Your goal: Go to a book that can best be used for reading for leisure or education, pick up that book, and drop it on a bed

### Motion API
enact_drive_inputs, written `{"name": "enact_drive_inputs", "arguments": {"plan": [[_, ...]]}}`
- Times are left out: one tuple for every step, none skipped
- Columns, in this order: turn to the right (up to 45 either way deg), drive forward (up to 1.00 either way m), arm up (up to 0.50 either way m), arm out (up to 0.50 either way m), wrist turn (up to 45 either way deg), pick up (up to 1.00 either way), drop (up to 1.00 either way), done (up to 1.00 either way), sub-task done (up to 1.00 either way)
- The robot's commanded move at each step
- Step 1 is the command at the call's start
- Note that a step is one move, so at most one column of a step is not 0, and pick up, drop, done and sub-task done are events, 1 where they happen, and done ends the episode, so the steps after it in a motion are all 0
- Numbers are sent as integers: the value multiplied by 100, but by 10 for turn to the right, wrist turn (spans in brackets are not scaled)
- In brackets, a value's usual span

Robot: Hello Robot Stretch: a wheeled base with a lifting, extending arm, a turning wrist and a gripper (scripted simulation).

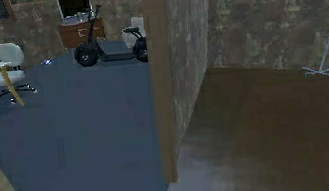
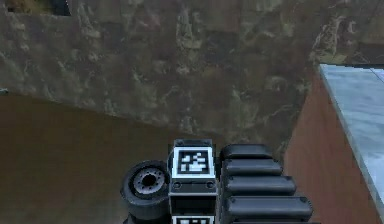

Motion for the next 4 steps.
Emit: {"name": "enact_drive_inputs", "arguments": {"plan": [[30,0,0,0,0,0,0,0,0],[0,60,0,0,0,0,0,0,0],[-450,0,0,0,0,0,0,0,0],[0,75,0,0,0,0,0,0,0]]}}
